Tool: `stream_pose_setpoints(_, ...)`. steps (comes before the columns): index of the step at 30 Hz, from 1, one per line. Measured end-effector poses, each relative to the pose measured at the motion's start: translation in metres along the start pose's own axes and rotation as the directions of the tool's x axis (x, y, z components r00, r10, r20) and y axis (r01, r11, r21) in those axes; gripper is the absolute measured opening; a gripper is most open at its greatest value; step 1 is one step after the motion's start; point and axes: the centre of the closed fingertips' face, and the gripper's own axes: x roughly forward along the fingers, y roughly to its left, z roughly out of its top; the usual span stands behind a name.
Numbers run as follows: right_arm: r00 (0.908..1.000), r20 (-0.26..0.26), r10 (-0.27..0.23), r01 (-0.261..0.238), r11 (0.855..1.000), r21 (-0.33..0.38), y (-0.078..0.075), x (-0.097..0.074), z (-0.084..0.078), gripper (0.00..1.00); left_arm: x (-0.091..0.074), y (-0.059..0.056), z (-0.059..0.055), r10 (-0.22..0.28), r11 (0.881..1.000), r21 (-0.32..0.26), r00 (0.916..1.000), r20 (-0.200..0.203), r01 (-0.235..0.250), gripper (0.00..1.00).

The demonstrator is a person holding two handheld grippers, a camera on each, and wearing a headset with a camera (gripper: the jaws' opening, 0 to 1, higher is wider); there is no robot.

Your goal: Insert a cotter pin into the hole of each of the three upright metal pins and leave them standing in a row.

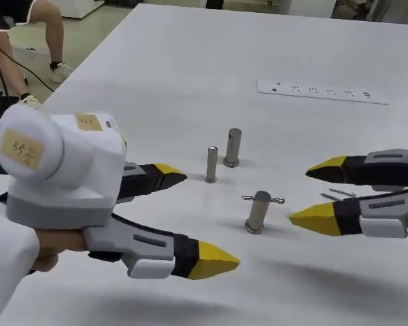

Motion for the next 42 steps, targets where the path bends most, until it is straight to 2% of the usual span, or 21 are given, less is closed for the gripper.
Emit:
stream_pose_setpoints(3, 0.9998, 0.009, -0.016, 0.016, 0.999, 0.028, -0.002, -0.011, -0.006, 0.55, 0.001, 0.007, 0.001, 0.021, 1.000, -0.008, 0.9998, 0.002, -0.021, 0.75)
stream_pose_setpoints(6, 0.9970, -0.003, -0.078, 0.078, 0.996, 0.037, -0.004, -0.022, -0.013, 0.59, 0.003, 0.014, 0.002, 0.048, 0.999, 0.014, 0.9988, -0.004, -0.048, 0.77)
stream_pose_setpoints(12, 0.9917, -0.006, -0.128, 0.128, 0.987, 0.096, 0.007, -0.033, -0.021, 0.77, 0.007, 0.029, 0.008, 0.089, 0.996, -0.002, 0.9960, 0.009, -0.089, 0.80)
stream_pose_setpoints(16, 0.9932, -0.009, -0.116, 0.117, 0.989, 0.090, 0.019, -0.035, -0.025, 0.81, 0.008, 0.038, 0.012, 0.105, 0.994, -0.012, 0.9942, 0.019, -0.105, 0.78)
stream_pose_setpoints(21, 0.9912, -0.061, -0.118, 0.123, 0.989, 0.087, 0.023, -0.032, -0.038, 0.88, 0.011, 0.054, 0.023, 0.146, 0.989, 0.011, 0.9886, 0.038, -0.146, 0.77)
stream_pose_setpoints(24, 0.9901, -0.070, -0.122, 0.127, 0.988, 0.082, 0.025, -0.034, -0.038, 0.89, 0.014, 0.063, 0.027, 0.164, 0.986, 0.014, 0.9854, 0.045, -0.165, 0.73)
stream_pose_setpoints(26, 0.9901, -0.064, -0.125, 0.130, 0.988, 0.084, 0.026, -0.037, -0.035, 0.89, 0.016, 0.069, 0.030, 0.185, 0.982, 0.026, 0.9814, 0.052, -0.186, 0.67)
stream_pose_setpoints(28, 0.9899, -0.055, -0.131, 0.135, 0.987, 0.086, 0.025, -0.039, -0.033, 0.89, 0.019, 0.077, 0.031, 0.212, 0.977, -0.002, 0.9756, 0.056, -0.212, 0.62)
stream_pose_setpoints(30, 0.9891, -0.058, -0.136, 0.140, 0.986, 0.085, 0.024, -0.041, -0.034, 0.88, 0.023, 0.083, 0.031, 0.227, 0.974, 0.007, 0.9723, 0.055, -0.228, 0.61)
stream_pose_setpoints(39, 0.9867, -0.055, -0.153, 0.156, 0.985, 0.075, 0.024, -0.048, -0.035, 0.85, 0.043, 0.096, 0.021, 0.245, 0.969, -0.010, 0.9693, 0.018, -0.245, 0.42)
stream_pose_setpoints(42, 0.9863, -0.054, -0.156, 0.160, 0.984, 0.083, 0.023, -0.050, -0.036, 0.85, 0.048, 0.097, 0.019, 0.237, 0.971, -0.032, 0.9713, 0.016, -0.237, 0.33)
